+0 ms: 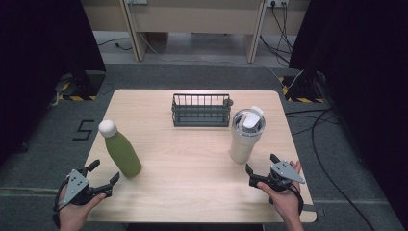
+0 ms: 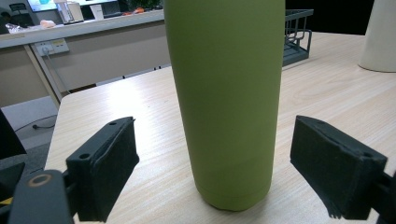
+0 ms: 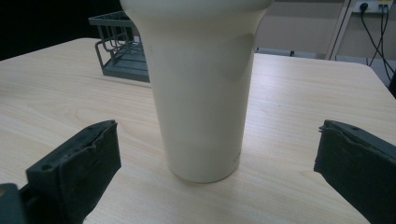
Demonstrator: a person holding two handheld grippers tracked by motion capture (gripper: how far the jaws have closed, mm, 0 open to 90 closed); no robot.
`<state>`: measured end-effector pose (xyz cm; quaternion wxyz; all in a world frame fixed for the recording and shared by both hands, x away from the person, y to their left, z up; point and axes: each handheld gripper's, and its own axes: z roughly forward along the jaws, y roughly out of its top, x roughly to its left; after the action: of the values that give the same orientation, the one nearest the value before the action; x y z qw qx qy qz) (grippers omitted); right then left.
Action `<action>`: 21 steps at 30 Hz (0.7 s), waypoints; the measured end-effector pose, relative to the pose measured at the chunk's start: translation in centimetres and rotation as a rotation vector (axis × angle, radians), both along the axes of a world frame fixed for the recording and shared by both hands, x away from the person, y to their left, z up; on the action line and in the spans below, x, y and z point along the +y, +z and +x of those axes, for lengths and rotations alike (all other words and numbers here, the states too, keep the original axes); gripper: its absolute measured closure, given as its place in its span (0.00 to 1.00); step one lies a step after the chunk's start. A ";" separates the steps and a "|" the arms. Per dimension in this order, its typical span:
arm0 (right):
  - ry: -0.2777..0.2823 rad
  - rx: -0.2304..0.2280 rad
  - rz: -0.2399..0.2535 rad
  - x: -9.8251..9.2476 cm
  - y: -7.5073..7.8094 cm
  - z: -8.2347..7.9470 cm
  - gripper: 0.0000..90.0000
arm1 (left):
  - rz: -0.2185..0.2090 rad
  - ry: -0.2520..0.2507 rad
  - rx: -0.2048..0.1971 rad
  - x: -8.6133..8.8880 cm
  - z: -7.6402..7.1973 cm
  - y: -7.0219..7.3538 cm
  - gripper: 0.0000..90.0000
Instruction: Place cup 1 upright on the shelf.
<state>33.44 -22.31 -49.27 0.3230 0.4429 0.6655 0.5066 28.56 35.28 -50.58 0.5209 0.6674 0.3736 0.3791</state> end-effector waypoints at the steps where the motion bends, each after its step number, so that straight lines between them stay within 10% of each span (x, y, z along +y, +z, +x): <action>1: 0.000 -0.001 -0.001 0.0 0.0 0.1 0.00 | 0.000 0.000 0.001 0.0 0.0 0.0 0.16; 21: 0.015 -0.025 -0.006 2.0 0.9 2.9 0.00 | -0.004 0.002 0.007 -0.2 0.1 0.0 0.16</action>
<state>36.29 -20.34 -48.37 0.3286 0.4305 0.6663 0.5126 28.63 35.08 -50.59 0.5205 0.6674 0.3766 0.3766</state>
